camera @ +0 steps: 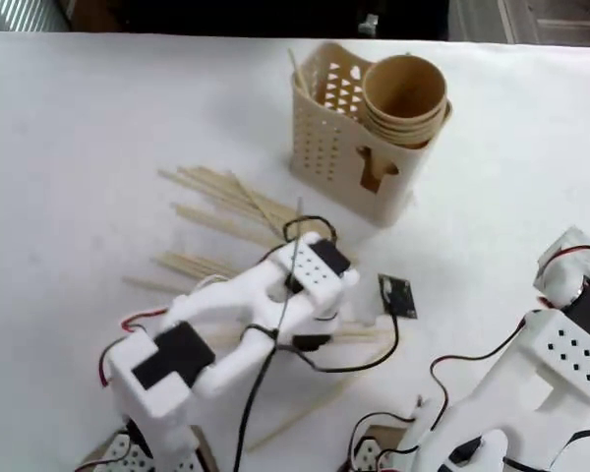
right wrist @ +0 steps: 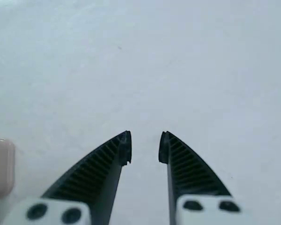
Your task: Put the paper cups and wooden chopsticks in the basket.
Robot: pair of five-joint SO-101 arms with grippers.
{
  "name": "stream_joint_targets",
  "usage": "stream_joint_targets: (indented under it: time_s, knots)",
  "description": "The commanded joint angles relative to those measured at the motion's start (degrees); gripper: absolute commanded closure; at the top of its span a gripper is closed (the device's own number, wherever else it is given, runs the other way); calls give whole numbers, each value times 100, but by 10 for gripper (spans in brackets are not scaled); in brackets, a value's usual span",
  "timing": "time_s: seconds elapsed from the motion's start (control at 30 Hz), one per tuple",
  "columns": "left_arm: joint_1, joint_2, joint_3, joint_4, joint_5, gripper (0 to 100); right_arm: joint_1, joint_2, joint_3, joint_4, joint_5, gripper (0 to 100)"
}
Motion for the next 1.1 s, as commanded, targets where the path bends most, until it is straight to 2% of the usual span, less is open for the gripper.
stream_joint_targets:
  time_s: [0.0, 0.17, 0.37, 0.53, 0.67, 0.77, 0.87, 1.07]
  knots:
    - [110, -927, -35, 492, 88, 979, 48, -127, -44, -110, -18, 890]
    - [-224, -2062, -79, 1064, 79, 978, 48, -127, -44, -110, -18, 890]
    - [-1147, -3090, -220, 1178, 44, 978, 48, -127, -44, -110, -18, 890]
    - [-1789, -3512, -1354, 1169, 105, 978, 48, -127, -44, -110, -26, 890]
    - [-1912, -3512, -2505, 993, 105, 977, 48, -127, -44, -110, -26, 890]
    - [-1912, -3512, -2971, 343, 114, 977, 31, -127, -44, -110, -35, 892]
    - [-1895, -3512, -3042, -712, 229, 978, 4, -127, -35, -110, -53, 893]
    - [-1921, -3240, -3077, -3182, 1389, 978, -4, -127, -26, -110, -62, 893]
